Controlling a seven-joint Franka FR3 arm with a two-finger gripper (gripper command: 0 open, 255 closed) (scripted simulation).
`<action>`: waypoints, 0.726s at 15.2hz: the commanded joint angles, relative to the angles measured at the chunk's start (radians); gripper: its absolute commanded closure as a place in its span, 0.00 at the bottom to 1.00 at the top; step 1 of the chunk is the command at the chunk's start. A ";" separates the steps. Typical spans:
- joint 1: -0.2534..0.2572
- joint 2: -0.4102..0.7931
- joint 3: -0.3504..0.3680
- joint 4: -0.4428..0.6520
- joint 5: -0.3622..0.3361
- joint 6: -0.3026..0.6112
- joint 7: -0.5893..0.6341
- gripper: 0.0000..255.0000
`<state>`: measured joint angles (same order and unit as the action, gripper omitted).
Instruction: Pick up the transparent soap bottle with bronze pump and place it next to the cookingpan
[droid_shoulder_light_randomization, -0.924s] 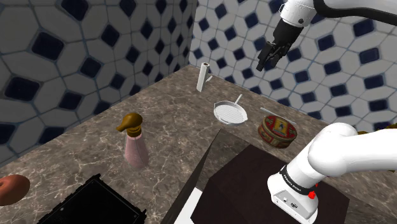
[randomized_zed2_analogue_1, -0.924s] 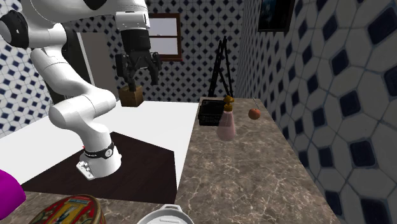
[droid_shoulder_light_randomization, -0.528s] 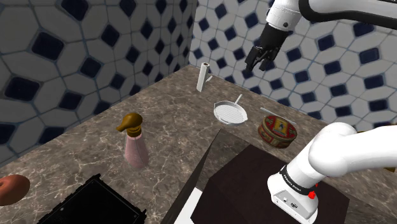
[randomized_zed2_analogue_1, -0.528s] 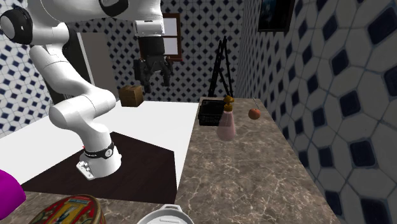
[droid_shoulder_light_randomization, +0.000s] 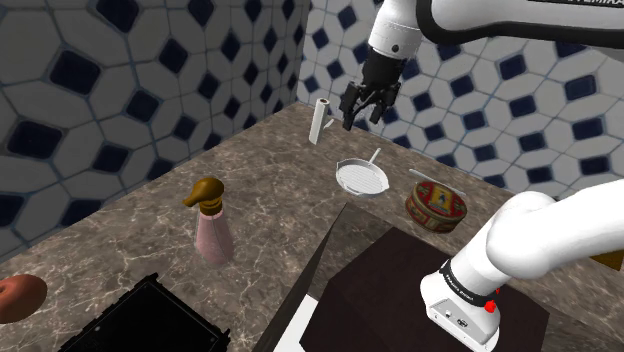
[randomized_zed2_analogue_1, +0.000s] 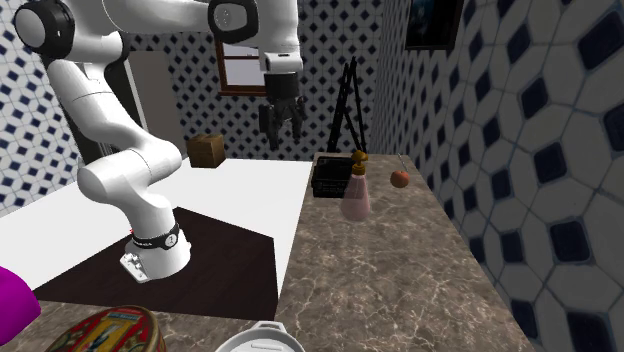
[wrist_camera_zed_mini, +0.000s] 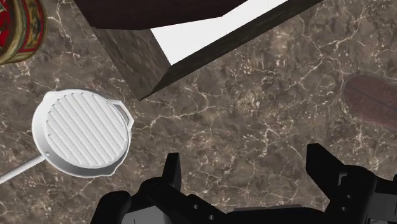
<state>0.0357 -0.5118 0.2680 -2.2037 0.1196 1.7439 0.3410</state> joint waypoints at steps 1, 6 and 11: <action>0.008 0.054 0.034 0.024 0.015 0.025 0.044 0.00; 0.023 0.205 0.114 0.117 0.029 0.071 0.153 0.00; 0.042 0.375 0.186 0.238 0.011 0.106 0.267 0.00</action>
<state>0.0728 -0.1689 0.4399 -1.9860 0.1339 1.8411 0.5835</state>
